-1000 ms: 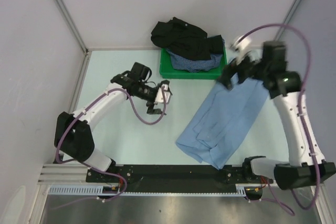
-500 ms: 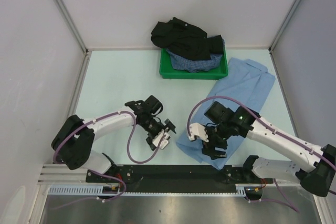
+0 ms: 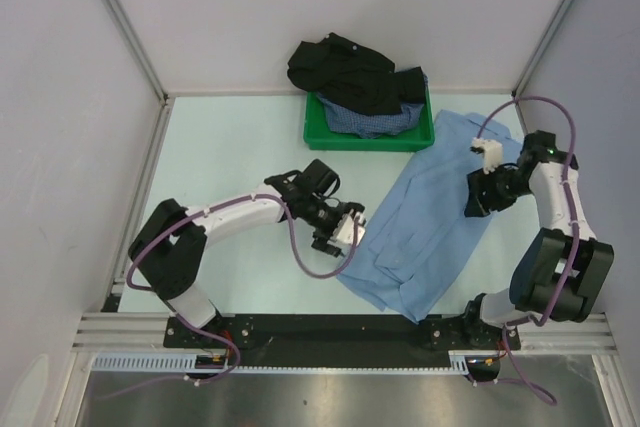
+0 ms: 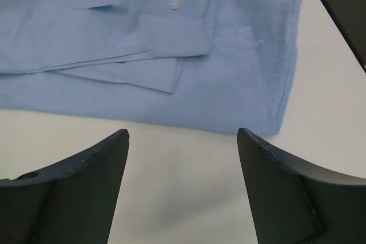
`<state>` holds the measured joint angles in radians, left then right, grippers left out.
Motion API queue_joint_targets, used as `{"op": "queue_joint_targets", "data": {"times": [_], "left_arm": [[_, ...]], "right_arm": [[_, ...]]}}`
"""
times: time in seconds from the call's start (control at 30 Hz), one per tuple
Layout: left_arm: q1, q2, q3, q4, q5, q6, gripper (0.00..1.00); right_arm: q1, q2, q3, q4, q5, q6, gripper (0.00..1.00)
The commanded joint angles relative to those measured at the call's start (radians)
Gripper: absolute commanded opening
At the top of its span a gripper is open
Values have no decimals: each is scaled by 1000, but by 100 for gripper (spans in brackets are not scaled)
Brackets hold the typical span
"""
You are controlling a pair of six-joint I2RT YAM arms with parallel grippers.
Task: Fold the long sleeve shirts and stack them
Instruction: Fold the shirt
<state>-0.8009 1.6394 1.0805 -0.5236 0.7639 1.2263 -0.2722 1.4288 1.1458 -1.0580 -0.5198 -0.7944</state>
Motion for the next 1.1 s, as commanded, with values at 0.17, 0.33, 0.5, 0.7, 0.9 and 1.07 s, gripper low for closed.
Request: {"op": "queue_joint_targets", "data": {"times": [0.17,0.33,0.5,0.7,0.9,1.07], "left_arm": [[58,115,128,-58,61,-529,79],[89,134,99,-85,143,-790,75],[92,39,-91,35,176,-947,70],[121,-21,-220,189,207,-1050,71],[124,-70,-286,286,178,-1045,73],[118,-46,-281,319,181,-1103,69]], "right_arm": [[-179,25,-104,259,-56,420,56],[-237,67,-55,133,-137,426,49],[-91,-158,-86,-8,-250,178,51],[502,-529,-242,-175,-131,-281,59],[903,-631,-386,-162,-57,-342,54],[1131,-499,-403,-168,-48,-359,45]]}}
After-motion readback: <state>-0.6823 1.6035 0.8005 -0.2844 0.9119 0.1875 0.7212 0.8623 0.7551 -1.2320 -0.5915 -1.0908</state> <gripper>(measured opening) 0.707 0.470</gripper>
